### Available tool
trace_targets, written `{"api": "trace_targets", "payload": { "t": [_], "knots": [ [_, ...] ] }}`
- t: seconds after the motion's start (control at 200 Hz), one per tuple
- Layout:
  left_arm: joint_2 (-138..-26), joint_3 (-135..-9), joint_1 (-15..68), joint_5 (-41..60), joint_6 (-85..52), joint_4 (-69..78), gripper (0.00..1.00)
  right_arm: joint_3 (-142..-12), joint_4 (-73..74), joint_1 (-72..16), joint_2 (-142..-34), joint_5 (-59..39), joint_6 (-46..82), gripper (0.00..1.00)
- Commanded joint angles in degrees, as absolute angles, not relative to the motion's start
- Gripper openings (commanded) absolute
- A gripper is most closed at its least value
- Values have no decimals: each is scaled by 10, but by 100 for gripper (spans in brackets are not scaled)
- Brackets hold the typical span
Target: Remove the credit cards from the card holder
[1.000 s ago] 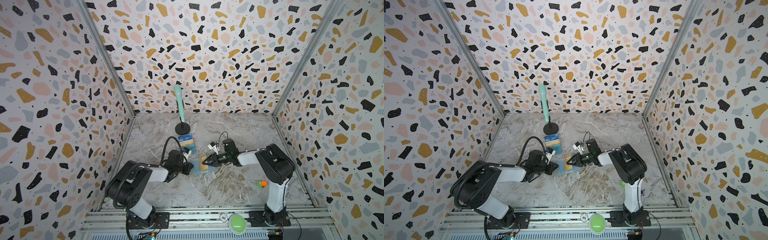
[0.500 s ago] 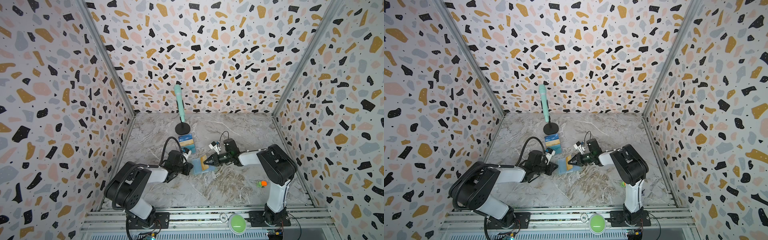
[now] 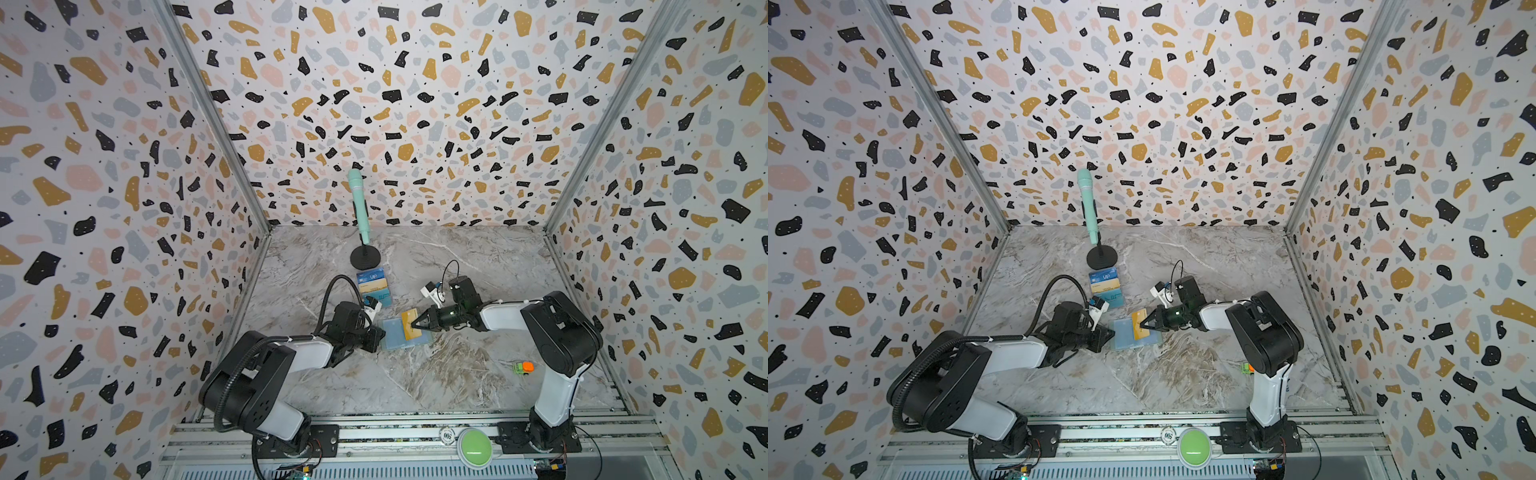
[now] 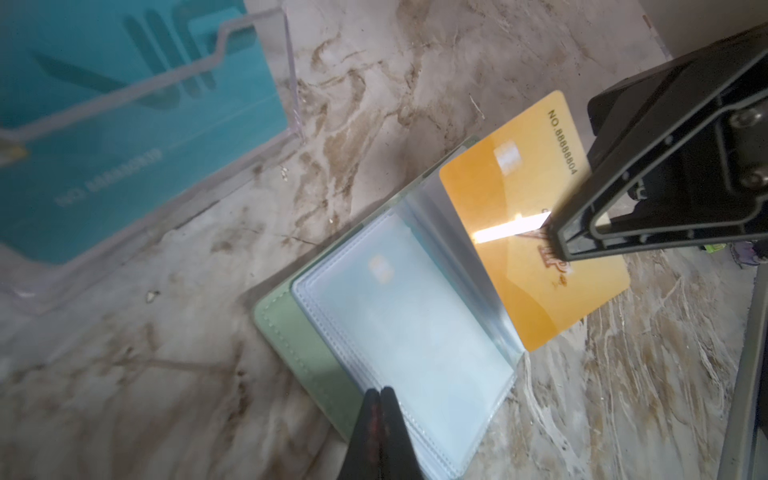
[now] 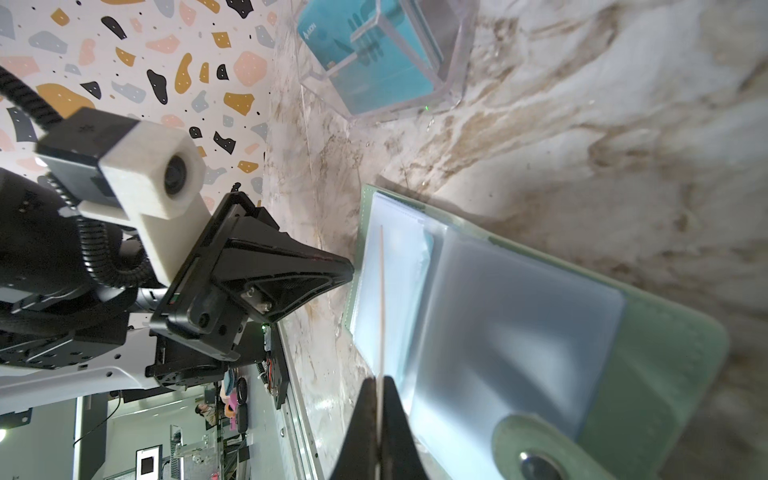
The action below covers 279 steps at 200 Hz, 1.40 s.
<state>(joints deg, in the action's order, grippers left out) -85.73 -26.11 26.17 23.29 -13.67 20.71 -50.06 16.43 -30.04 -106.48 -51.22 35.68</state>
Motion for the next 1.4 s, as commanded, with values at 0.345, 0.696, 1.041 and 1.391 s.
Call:
{"api": "trace_targets", "payload": {
  "t": [0.345,0.696,1.041,1.391],
  "knots": [
    [-738,-245,265,250,-118,214,44,-539,28,-300,-968,-455,195,2],
    [-685,-288,265,345,-128,195,59,-562,-80,-320,-897,-437,65,1],
    [-658,-325,265,424,-152,199,64,-574,-121,-356,-873,-464,-13,0],
    [-637,-346,265,532,-118,130,61,-595,-178,-372,-864,-547,-101,0]
  ]
}}
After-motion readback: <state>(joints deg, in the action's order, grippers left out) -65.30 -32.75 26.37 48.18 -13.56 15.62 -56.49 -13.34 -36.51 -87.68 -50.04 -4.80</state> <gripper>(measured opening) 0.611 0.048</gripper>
